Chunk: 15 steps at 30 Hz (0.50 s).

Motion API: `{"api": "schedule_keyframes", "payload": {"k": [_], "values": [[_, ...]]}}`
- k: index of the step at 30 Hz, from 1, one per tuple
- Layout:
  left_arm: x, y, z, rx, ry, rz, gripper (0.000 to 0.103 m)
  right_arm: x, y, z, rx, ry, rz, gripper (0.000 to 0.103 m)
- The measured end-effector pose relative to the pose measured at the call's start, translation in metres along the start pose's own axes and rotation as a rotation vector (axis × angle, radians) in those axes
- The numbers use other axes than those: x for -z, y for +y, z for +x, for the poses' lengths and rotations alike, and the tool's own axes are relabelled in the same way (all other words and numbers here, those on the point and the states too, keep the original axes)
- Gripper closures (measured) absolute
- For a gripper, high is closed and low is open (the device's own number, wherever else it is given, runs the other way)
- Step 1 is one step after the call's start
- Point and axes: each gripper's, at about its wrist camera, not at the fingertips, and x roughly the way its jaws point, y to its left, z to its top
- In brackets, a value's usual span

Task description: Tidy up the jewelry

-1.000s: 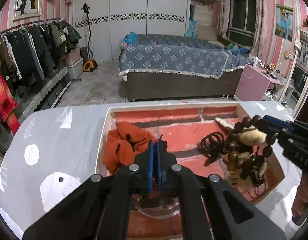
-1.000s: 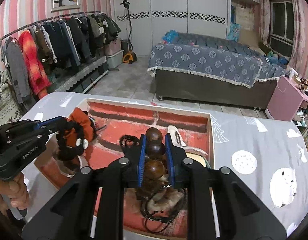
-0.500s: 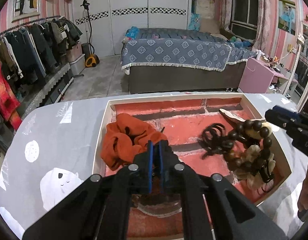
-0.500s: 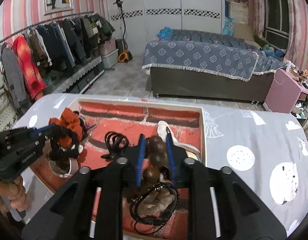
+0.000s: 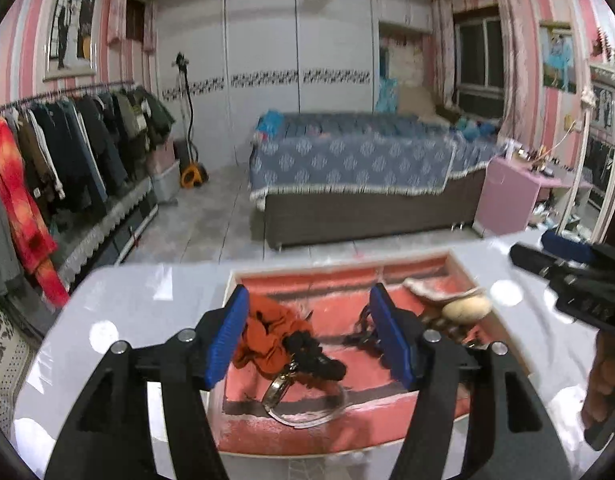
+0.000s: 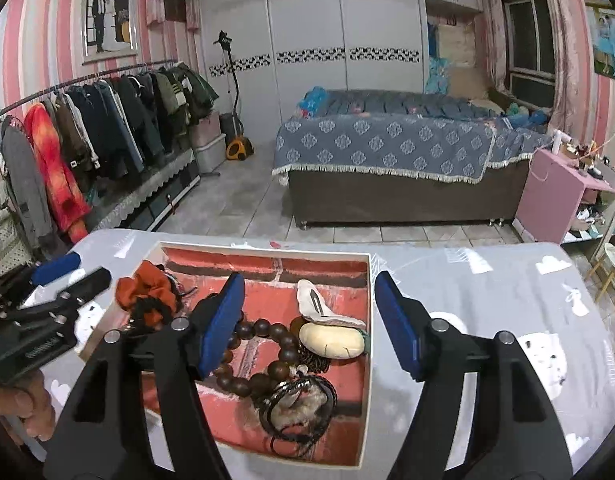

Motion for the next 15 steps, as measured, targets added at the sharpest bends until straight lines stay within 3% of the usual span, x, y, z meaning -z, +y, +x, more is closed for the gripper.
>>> {"api": "schedule_keyframes", "payload": {"k": [9, 12, 15], "values": [[-0.009, 0.009, -0.078, -0.009, -0.099, -0.005, 0.039, 0.006, -0.002, -0.064, 0.000, -0.050, -0.023, 0.030], [0.000, 0.015, -0.100, -0.029, -0.112, -0.004, 0.033, 0.017, -0.001, -0.086, 0.009, -0.063, -0.033, 0.029], [0.017, 0.021, -0.116, -0.046, -0.108, -0.005, 0.021, 0.035, 0.002, -0.108, 0.006, -0.071, -0.036, 0.025]]}}
